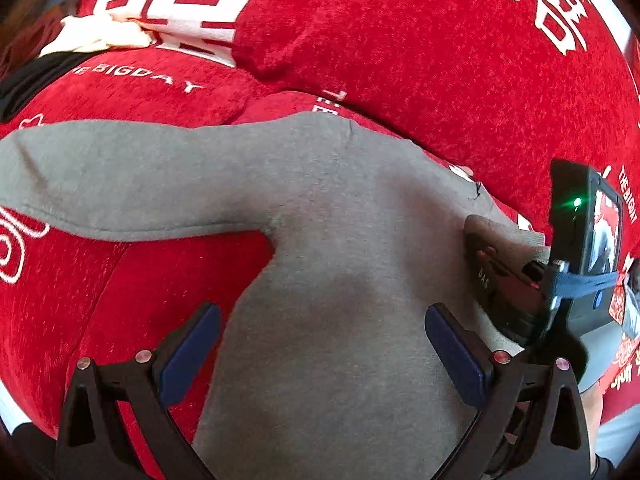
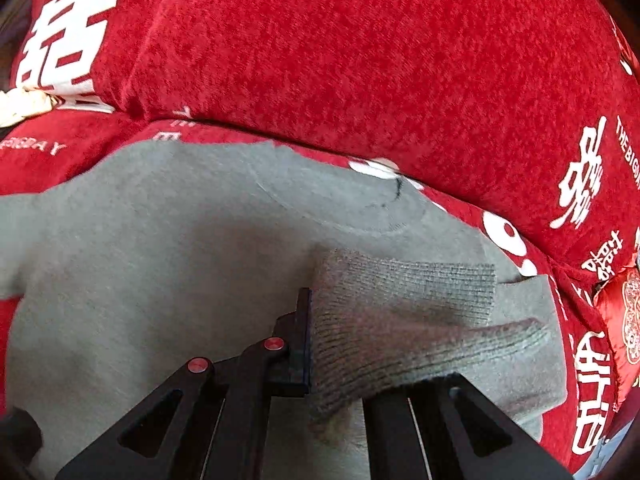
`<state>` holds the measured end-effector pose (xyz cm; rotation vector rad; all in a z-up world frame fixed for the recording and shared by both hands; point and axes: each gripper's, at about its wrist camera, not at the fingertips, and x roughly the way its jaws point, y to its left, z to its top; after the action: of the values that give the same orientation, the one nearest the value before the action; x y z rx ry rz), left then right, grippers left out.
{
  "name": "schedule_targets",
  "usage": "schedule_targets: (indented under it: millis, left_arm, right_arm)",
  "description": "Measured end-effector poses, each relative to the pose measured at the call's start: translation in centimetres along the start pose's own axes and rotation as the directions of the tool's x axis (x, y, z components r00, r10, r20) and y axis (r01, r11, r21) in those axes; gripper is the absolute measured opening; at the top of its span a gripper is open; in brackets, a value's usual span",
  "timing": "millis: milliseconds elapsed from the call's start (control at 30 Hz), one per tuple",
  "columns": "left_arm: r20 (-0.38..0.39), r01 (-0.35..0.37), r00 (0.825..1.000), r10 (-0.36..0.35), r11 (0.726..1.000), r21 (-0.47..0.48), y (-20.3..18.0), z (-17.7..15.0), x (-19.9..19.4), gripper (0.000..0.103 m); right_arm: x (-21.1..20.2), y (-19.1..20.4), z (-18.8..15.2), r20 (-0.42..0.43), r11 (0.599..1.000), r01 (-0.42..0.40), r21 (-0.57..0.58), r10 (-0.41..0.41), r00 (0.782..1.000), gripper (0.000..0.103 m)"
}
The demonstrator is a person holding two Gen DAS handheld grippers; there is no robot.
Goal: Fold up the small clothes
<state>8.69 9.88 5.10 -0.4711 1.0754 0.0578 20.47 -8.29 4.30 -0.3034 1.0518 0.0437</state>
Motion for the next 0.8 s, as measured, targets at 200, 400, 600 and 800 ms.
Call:
schedule_targets:
  millis: [200,400,600,800]
  left_arm:
    - [0.012,-0.011,1.0,0.012,0.999,-0.035,1.4,0.2,-0.4,0.102]
    - [0.012,-0.028,1.0,0.029,0.998,-0.061,2.5,0.5,-0.6,0.102]
    - [0.04,-0.003,0.999,0.007,0.996,-0.091,2.1,0.4,-0.9,0.102]
    - [0.03,-0.025,0.999,0.029,0.993,-0.12,2.0,-0.1,-1.0,0.102]
  right_arm:
    - [-0.7,2.6,1.4,0.013,0.998,-0.065,-0.014,0.065,0.998,0.004]
    - [0.6,5.5,1.0,-0.047,0.993,-0.089,-0.083,0.085,0.995,0.033]
    - [-3.4,5.1,2.4,0.004,0.969,-0.188,-0.161,0.191,0.982,0.075]
    - [-7.0,2.2,4.1,0.064,0.94,-0.271,-0.206,0.289,0.955,0.077]
